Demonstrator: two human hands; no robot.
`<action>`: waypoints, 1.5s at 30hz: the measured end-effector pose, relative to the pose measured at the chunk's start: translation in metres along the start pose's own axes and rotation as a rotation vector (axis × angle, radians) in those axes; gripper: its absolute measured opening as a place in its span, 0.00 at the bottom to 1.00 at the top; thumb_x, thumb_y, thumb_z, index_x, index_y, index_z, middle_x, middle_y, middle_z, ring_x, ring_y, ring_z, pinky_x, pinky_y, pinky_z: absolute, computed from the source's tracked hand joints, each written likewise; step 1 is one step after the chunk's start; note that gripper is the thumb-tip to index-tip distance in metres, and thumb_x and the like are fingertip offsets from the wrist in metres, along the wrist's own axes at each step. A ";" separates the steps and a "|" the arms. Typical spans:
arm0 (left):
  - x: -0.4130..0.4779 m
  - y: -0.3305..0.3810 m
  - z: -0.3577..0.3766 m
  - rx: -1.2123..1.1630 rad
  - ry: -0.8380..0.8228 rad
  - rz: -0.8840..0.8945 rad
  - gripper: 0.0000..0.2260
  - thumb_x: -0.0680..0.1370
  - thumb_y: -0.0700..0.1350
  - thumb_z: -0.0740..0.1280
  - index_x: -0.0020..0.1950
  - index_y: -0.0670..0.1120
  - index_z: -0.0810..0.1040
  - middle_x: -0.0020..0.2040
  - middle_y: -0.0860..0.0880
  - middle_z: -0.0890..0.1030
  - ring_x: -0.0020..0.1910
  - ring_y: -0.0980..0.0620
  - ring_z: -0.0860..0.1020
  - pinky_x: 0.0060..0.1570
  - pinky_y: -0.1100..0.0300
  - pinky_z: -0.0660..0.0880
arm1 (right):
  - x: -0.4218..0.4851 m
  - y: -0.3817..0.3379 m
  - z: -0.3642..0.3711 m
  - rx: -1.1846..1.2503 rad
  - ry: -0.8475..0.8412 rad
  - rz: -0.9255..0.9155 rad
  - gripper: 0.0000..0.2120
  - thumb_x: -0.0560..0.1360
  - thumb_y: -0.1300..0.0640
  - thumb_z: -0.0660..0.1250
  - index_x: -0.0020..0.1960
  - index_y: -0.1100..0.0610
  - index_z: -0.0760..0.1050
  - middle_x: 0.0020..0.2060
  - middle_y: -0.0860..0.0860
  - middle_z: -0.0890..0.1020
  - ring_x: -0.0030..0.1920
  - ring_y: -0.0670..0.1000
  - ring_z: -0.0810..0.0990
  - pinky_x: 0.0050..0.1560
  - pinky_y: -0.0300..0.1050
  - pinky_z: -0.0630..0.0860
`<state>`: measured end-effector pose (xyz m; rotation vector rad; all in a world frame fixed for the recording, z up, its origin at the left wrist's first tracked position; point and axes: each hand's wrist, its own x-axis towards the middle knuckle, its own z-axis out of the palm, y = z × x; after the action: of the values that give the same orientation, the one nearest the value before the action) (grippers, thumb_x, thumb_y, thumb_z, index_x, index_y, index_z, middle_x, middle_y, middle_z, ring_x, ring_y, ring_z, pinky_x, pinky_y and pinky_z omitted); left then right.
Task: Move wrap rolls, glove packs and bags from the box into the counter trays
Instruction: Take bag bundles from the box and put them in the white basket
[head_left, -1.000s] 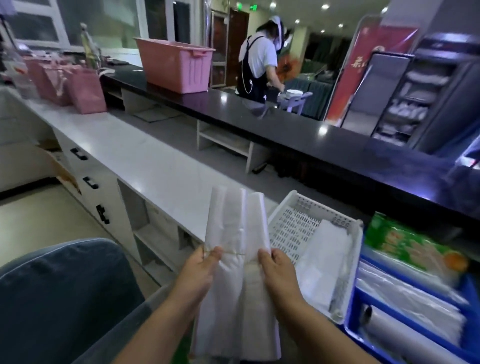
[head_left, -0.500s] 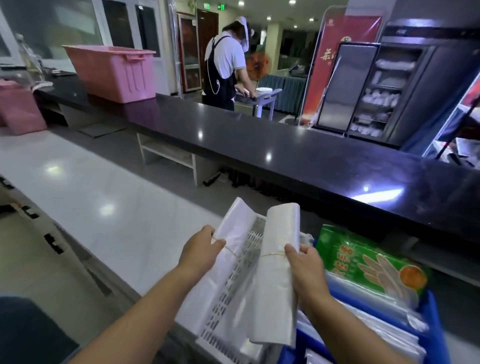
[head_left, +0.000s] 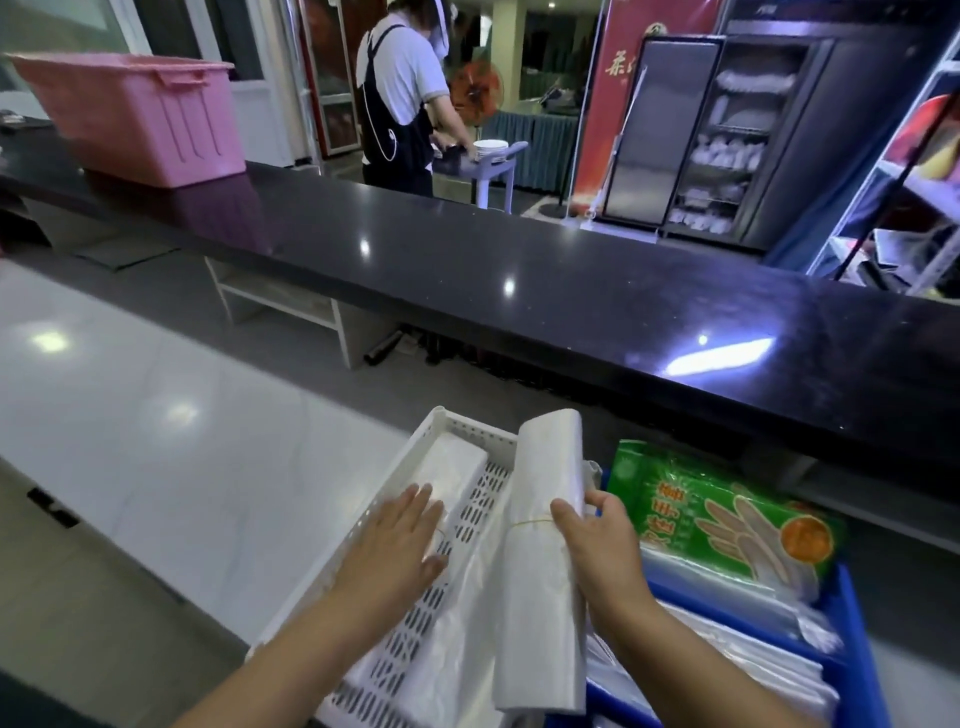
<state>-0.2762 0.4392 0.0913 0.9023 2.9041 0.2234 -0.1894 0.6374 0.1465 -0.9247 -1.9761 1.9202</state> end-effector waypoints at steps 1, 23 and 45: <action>-0.002 -0.003 0.004 -0.009 -0.065 0.009 0.30 0.80 0.56 0.53 0.77 0.48 0.44 0.78 0.49 0.42 0.76 0.51 0.39 0.72 0.56 0.36 | -0.002 -0.001 0.002 0.002 0.010 -0.002 0.13 0.74 0.56 0.67 0.56 0.51 0.68 0.46 0.48 0.79 0.43 0.49 0.80 0.35 0.42 0.74; -0.024 -0.021 -0.068 -1.159 0.153 -0.337 0.05 0.71 0.39 0.70 0.46 0.44 0.78 0.42 0.48 0.84 0.42 0.48 0.82 0.42 0.55 0.78 | -0.019 -0.003 0.074 -0.682 -0.322 -0.337 0.10 0.79 0.59 0.58 0.56 0.52 0.75 0.52 0.51 0.81 0.53 0.53 0.78 0.54 0.44 0.73; -0.009 0.018 -0.030 -0.838 -0.079 -0.227 0.10 0.74 0.44 0.63 0.55 0.46 0.72 0.50 0.48 0.79 0.47 0.49 0.77 0.48 0.54 0.75 | -0.014 0.003 0.028 -1.595 -0.482 -1.145 0.09 0.63 0.51 0.74 0.41 0.46 0.77 0.34 0.44 0.78 0.36 0.46 0.74 0.36 0.39 0.75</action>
<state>-0.2632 0.4454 0.1238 0.4112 2.4054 1.2146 -0.1940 0.6062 0.1442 0.6486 -2.9992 -0.2936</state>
